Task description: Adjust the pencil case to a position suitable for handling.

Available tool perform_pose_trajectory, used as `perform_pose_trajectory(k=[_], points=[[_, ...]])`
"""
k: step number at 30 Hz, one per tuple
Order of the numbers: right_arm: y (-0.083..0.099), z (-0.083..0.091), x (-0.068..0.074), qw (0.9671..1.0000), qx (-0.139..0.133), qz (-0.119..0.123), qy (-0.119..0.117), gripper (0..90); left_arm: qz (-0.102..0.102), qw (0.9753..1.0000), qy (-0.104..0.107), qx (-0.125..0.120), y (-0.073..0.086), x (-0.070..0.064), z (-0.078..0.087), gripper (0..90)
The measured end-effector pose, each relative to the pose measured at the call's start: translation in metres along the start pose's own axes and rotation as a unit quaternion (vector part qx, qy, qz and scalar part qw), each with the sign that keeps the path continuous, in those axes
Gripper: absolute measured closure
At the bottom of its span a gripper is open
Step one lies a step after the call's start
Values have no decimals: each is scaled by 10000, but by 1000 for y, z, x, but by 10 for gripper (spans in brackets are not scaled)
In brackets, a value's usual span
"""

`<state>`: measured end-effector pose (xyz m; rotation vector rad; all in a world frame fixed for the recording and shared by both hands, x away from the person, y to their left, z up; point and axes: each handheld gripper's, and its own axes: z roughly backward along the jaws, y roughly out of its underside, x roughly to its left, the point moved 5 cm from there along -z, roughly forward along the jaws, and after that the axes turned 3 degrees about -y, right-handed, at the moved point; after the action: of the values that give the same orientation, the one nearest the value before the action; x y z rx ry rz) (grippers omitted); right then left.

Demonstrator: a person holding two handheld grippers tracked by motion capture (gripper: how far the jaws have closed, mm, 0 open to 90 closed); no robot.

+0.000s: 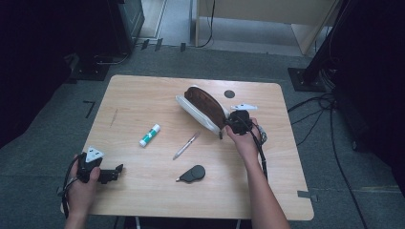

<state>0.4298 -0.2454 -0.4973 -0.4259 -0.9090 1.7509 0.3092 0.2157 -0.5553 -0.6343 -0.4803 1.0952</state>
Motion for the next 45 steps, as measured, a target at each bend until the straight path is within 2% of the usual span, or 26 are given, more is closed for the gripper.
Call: perform_pose_trajectory(k=[2, 6, 14, 22, 27, 30, 32, 34, 36, 39, 41, 45], points=[[3, 3, 3, 9999, 9, -97, -120, 776, -1, 10000, 1, 0, 0, 0, 0, 0], [13, 11, 10, 9996, -27, -203, -199, 774, -3, 10000, 6, 3, 0, 0, 0, 0], [36, 34, 25, 9993, -156, -266, -217, 773, -3, 10000, 6, 5, 0, 0, 0, 0], [52, 53, 28, 9982, -256, -463, -278, 759, -4, 10000, 6, 5, 0, 0, 0, 0], [53, 57, 25, 9973, -307, -524, -412, 688, -5, 10000, 6, 5, 0, 0, 0, 0], [47, 59, 18, 9969, -397, -579, -343, 600, -4, 10000, 6, 6, 0, 0, 0, 0], [46, 59, 18, 9970, -405, -548, -357, 575, -3, 10000, 8, 6, 0, 0, 0, 0], [42, 55, 16, 9981, -375, -425, -252, 529, 1, 10000, 9, 5, 0, 0, 0, 0], [43, 50, 13, 9986, -315, -381, -197, 537, -2, 10000, 9, 7, 0, 0, 0, 0], [45, 45, 13, 9982, -229, -469, -302, 615, 4, 10000, 12, 5, 0, 0, 0, 0], [47, 44, 15, 9980, -180, -471, -370, 669, -2, 10000, 10, 8, 0, 0, 0, 0], [48, 44, 21, 9979, -96, -483, -423, 702, 3, 10000, 15, 3, 0, 0, 0, 0]])
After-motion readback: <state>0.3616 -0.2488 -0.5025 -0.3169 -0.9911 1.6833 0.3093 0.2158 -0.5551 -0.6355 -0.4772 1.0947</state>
